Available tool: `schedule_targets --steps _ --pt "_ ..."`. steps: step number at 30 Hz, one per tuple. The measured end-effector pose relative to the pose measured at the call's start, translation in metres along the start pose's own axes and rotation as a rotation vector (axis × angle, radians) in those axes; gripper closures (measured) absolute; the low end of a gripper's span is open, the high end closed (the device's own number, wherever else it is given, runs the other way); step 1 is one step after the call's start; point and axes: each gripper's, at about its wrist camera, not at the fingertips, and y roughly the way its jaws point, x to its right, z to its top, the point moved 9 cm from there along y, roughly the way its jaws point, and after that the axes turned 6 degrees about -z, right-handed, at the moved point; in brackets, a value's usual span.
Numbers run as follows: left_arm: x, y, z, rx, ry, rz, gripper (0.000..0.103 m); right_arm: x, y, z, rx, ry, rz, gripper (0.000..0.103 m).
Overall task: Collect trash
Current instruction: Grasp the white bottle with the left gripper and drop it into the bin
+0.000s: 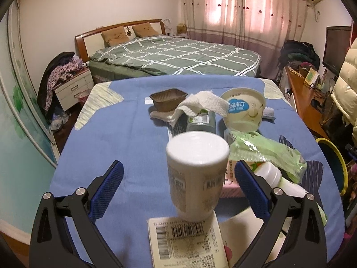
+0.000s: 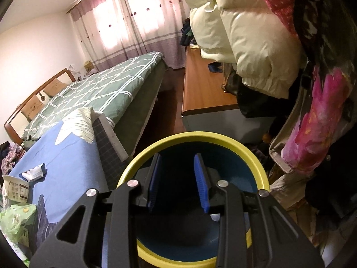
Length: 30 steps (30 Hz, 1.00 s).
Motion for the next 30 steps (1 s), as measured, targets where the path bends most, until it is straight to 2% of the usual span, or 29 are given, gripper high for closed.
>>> schedule_targets --steps 2,4,6,13,17,24,30 --pt "-0.001 0.003 0.003 -0.003 -0.001 -0.014 0.023 -0.001 -0.002 0.001 0.003 0.001 0.003 0.073" --pt "0.000 0.007 0.001 -0.018 -0.011 -0.044 0.043 0.000 -0.006 0.001 0.006 0.000 0.007 0.073" --pt "0.000 0.009 0.000 -0.036 -0.023 -0.067 0.054 -0.001 -0.009 0.001 0.008 -0.003 0.013 0.073" --pt "0.012 -0.017 0.013 0.026 0.022 -0.059 0.055 0.005 -0.022 0.002 0.021 0.001 0.028 0.073" --pt "0.032 -0.039 0.023 0.064 0.053 -0.084 0.055 0.010 -0.027 0.000 0.026 0.005 0.029 0.073" --pt "0.102 -0.069 0.045 0.118 0.136 -0.190 0.055 0.026 -0.036 -0.006 0.028 0.010 0.028 0.072" --pt "0.197 -0.071 0.052 0.104 0.228 -0.333 0.055 0.043 -0.041 -0.016 0.024 0.016 0.032 0.070"
